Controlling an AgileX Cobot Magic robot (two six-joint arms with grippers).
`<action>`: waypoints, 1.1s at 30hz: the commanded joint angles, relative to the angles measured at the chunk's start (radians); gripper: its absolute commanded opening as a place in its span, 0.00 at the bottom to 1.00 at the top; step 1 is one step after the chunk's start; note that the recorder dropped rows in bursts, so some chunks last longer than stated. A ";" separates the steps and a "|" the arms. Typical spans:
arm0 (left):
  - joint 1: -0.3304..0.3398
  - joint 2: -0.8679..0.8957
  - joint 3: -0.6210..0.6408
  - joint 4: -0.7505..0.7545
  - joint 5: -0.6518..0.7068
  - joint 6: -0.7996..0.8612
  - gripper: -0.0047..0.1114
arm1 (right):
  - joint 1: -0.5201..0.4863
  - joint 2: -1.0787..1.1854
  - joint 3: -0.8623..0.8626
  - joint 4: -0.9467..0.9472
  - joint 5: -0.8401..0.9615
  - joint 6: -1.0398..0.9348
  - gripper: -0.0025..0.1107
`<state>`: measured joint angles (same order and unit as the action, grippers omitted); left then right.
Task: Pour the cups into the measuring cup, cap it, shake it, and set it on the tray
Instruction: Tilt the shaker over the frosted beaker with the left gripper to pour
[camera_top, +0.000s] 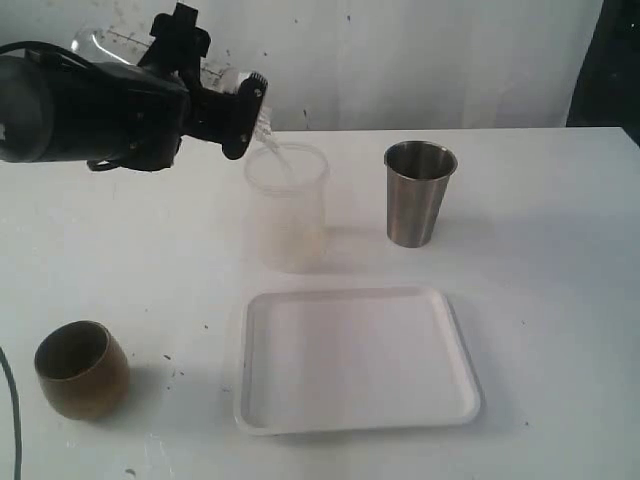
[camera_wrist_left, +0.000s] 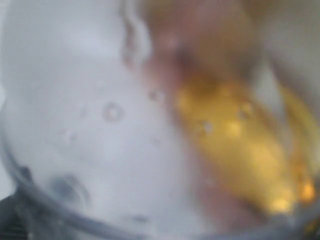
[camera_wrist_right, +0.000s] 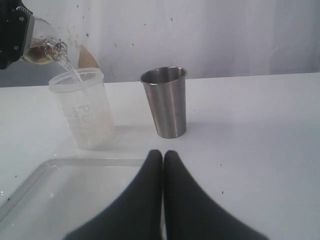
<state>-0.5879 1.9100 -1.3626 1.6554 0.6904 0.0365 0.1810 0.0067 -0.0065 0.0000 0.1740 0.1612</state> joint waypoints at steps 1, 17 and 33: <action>-0.004 -0.013 -0.015 0.087 0.043 -0.014 0.04 | -0.002 -0.007 0.007 0.000 -0.003 -0.009 0.02; -0.004 -0.013 -0.015 0.089 0.043 0.126 0.04 | -0.002 -0.007 0.007 0.000 -0.003 -0.009 0.02; -0.022 -0.013 -0.015 0.089 0.033 0.214 0.04 | -0.002 -0.007 0.007 0.000 -0.003 -0.009 0.02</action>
<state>-0.6066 1.9100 -1.3626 1.7088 0.6985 0.2372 0.1810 0.0067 -0.0065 0.0000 0.1740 0.1612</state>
